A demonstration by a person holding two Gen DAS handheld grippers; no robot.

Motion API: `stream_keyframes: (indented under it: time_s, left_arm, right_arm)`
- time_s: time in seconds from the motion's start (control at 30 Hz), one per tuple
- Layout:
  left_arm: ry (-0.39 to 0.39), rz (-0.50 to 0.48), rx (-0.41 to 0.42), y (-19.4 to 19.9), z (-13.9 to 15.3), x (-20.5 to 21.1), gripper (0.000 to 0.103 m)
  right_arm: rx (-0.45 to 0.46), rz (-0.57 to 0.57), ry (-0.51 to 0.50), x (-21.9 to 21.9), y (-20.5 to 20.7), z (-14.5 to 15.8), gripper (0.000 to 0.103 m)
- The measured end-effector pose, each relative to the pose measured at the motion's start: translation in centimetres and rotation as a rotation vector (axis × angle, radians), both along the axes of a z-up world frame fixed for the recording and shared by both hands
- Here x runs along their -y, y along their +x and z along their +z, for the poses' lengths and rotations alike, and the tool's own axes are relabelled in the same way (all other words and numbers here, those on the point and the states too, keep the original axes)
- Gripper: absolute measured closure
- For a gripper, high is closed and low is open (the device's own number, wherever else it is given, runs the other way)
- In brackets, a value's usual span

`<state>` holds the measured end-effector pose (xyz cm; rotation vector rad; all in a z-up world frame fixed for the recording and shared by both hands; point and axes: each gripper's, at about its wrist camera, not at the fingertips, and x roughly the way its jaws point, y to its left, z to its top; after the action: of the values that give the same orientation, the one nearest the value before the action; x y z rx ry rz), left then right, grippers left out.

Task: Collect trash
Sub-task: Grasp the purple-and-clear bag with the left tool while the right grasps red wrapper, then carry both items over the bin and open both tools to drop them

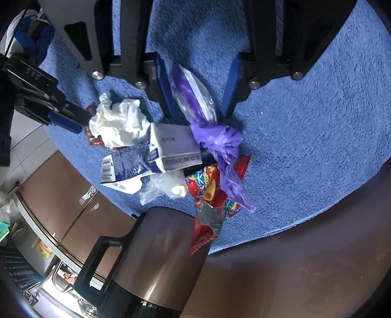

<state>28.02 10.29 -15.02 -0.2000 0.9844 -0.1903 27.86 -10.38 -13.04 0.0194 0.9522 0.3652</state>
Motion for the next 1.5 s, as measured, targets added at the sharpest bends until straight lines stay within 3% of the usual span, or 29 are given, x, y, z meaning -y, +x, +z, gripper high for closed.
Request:
stream_keyframes:
  time_s: [0.13,0.2,0.3,0.33,0.63,0.97,1.23,1.5]
  left_arm:
    - [0.006,-0.003,0.002,0.7,0.0,-0.1,0.076]
    - [0.008,-0.006,0.004,0.8,-0.1,-0.2,0.08]
    - [-0.008,0.0,0.004,0.6,-0.2,-0.3,0.088]
    - [-0.016,0.002,0.002,0.4,-0.2,-0.5,0.092]
    - [-0.034,-0.013,0.038,-5.0,1.2,-2.0,0.093]
    - [-0.06,-0.017,0.116,-11.6,5.8,-3.9,0.093]
    - [-0.081,-0.029,0.191,-16.0,9.7,-4.5,0.093]
    - [-0.093,-0.122,0.279,-19.7,13.8,-1.2,0.093]
  right_arm:
    - [-0.021,0.007,0.005,-1.0,1.2,-0.8,0.076]
    - [-0.027,0.017,0.007,-1.5,1.5,-1.2,0.09]
    - [-0.03,0.037,0.013,-1.8,0.9,-1.4,0.092]
    - [-0.028,0.04,0.013,-1.9,0.5,-1.4,0.092]
    - [-0.013,0.071,0.089,-0.9,-5.3,0.0,0.093]
    - [0.059,0.051,0.143,1.4,-12.5,3.8,0.093]
    - [0.164,-0.027,0.198,5.7,-19.8,8.4,0.093]
    - [0.27,-0.155,0.201,11.0,-26.0,11.4,0.093]
